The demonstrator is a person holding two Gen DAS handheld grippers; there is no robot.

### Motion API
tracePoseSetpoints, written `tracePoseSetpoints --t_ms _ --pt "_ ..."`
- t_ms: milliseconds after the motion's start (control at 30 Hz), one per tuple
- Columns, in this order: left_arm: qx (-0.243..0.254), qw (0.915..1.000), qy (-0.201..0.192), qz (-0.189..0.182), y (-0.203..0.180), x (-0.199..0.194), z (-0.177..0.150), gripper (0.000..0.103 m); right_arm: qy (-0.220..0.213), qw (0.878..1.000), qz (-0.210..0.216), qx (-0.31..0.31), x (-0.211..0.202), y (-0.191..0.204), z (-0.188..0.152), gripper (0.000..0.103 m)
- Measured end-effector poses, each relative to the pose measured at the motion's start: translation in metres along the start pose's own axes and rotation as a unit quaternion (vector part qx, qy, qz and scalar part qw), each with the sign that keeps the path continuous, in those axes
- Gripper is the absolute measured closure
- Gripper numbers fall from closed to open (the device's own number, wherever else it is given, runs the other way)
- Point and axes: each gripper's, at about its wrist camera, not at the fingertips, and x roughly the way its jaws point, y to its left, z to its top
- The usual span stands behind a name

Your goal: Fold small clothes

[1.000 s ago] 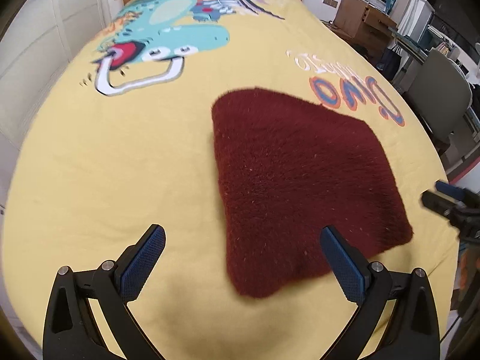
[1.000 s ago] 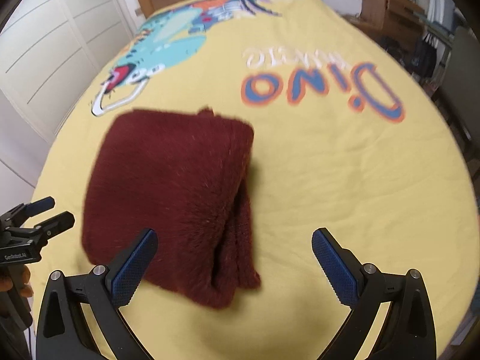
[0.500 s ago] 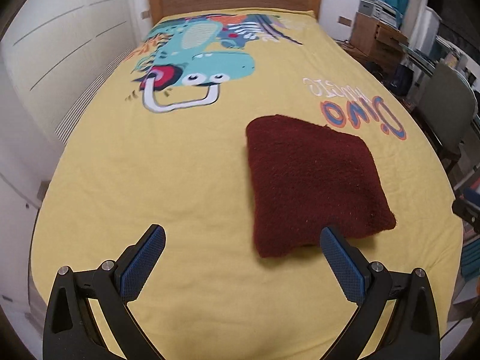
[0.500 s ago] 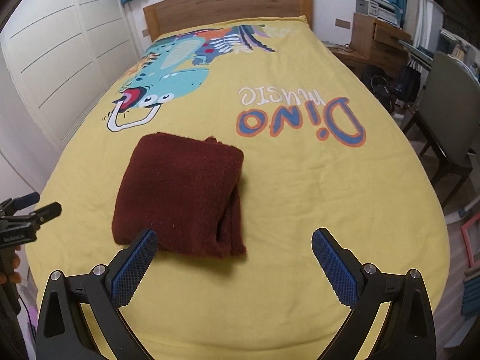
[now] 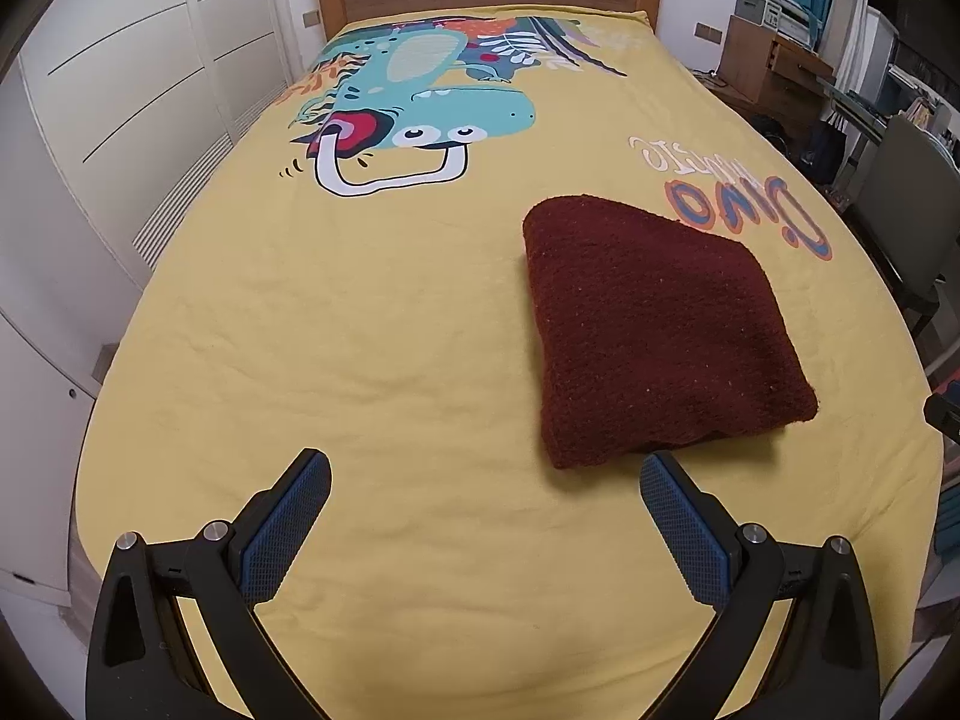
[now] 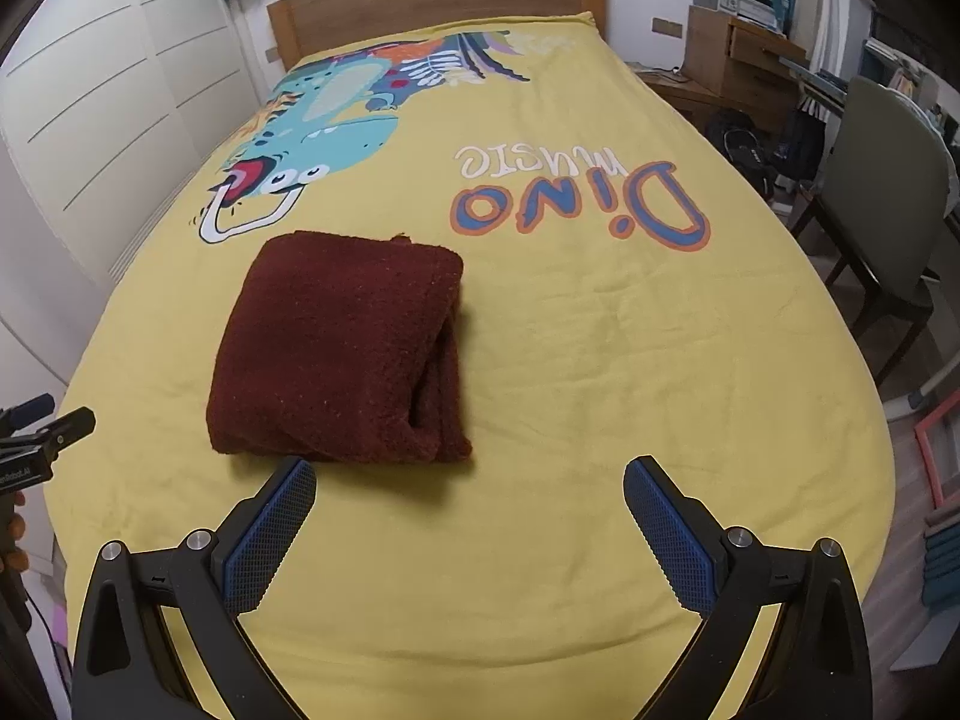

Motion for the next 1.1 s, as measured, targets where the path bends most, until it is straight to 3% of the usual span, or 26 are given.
tracePoseSetpoints --t_ms 1100 --pt "0.019 0.9998 0.005 0.002 0.0032 0.0056 -0.0002 0.001 0.012 1.000 0.006 -0.012 -0.0006 0.0045 -0.0001 0.001"
